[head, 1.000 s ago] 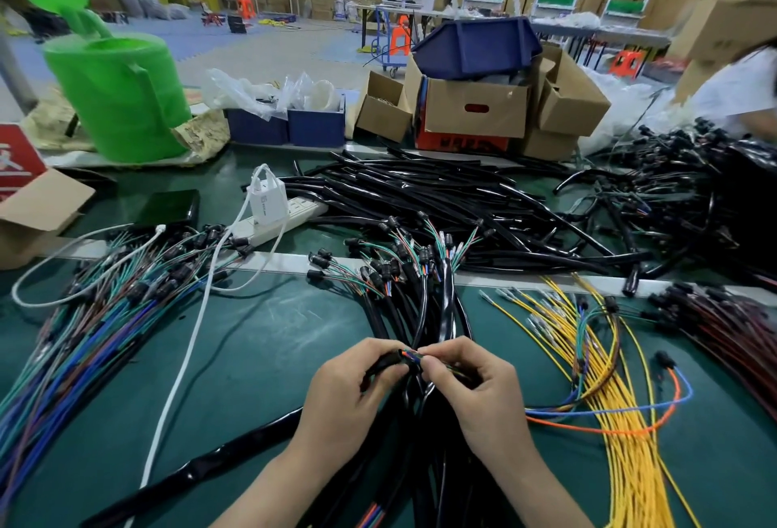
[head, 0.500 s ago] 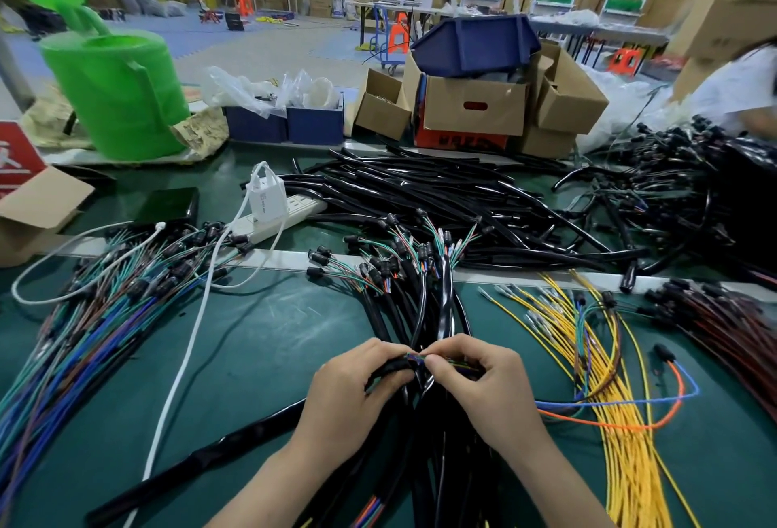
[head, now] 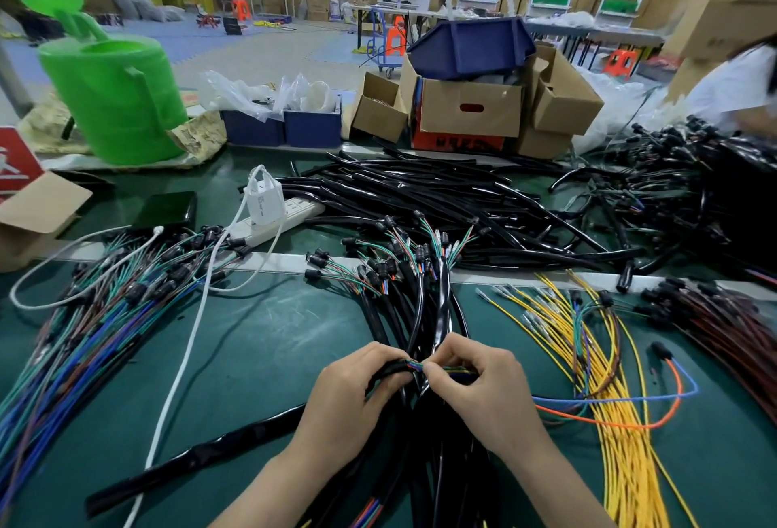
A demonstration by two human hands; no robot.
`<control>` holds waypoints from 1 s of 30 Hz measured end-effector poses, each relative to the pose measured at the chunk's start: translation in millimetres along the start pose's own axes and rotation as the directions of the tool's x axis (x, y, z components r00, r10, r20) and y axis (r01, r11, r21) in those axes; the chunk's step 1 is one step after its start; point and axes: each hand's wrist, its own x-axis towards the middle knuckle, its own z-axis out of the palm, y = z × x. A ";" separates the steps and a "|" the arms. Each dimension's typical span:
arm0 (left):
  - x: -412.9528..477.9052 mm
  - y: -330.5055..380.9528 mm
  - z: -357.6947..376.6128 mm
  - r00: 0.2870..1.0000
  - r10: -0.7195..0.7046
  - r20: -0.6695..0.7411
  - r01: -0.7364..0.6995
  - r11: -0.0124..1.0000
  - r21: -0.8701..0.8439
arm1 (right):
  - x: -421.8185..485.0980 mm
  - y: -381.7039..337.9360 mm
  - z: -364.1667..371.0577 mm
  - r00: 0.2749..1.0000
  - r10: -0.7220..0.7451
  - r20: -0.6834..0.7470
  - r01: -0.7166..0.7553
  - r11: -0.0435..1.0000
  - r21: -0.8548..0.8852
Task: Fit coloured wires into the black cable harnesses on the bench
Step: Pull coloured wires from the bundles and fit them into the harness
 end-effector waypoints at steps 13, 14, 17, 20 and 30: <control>-1.1 -2.5 -1.0 0.996 0.023 0.091 -0.033 0.993 0.114 | 1.3 -0.4 -5.8 0.999 -0.045 0.031 0.048 0.992 -0.117; -1.6 -2.0 -1.6 0.995 0.022 0.099 -0.035 0.990 0.136 | 1.4 0.0 -6.7 0.998 -0.053 0.038 0.058 0.989 -0.134; -2.7 -0.5 -2.7 0.994 0.016 0.107 -0.035 0.985 0.169 | 0.2 -0.4 -9.5 0.992 -0.125 0.026 0.127 0.965 -0.228; -2.6 -1.0 -1.6 0.993 0.000 0.122 -0.021 0.985 0.170 | -1.6 -2.0 -11.0 0.979 -0.202 0.032 0.202 0.927 -0.317; -2.0 1.3 -0.1 0.981 0.028 0.193 -0.046 0.995 0.089 | 0.4 2.5 -8.4 0.981 -0.166 0.100 0.185 0.957 -0.223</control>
